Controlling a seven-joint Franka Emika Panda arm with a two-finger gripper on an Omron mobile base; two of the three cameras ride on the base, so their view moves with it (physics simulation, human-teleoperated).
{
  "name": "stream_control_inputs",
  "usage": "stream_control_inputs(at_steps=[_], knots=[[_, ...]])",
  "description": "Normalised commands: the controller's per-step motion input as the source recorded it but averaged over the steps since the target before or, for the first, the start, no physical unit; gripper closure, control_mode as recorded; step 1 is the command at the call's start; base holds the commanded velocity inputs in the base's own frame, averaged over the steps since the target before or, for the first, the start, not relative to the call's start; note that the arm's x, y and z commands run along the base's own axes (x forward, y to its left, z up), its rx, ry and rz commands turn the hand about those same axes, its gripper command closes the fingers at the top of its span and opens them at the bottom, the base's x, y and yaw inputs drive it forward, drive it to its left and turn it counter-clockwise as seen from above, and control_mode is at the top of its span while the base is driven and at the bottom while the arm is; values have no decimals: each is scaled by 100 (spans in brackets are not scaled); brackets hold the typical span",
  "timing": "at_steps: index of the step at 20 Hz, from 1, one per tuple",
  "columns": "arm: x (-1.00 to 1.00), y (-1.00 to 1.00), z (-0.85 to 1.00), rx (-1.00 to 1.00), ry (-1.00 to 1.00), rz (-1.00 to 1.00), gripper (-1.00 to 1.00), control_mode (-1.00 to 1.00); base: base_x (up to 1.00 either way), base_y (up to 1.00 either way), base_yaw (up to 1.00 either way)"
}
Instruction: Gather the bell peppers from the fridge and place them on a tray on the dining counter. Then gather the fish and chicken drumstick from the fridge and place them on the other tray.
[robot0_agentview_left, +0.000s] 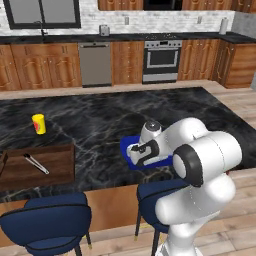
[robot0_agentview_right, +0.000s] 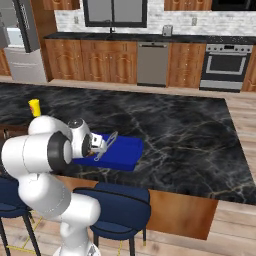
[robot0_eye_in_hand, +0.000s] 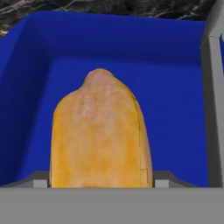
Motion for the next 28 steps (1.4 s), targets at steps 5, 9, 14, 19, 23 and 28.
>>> stream_control_inputs(at_steps=[5,9,14,19,23,28], knots=[[7,0,-10,0,0,0,-100,-100,0,0,0],[0,0,1,0,-1,0,-100,-100,0,0,0],[0,0,21,0,0,0,-100,-100,0,0,0],[-2,-1,50,0,0,0,-100,-100,0,0,0],[-26,-17,89,0,-1,0,-100,-100,0,0,0],[-30,-21,100,0,-7,0,-100,-100,0,0,0]])
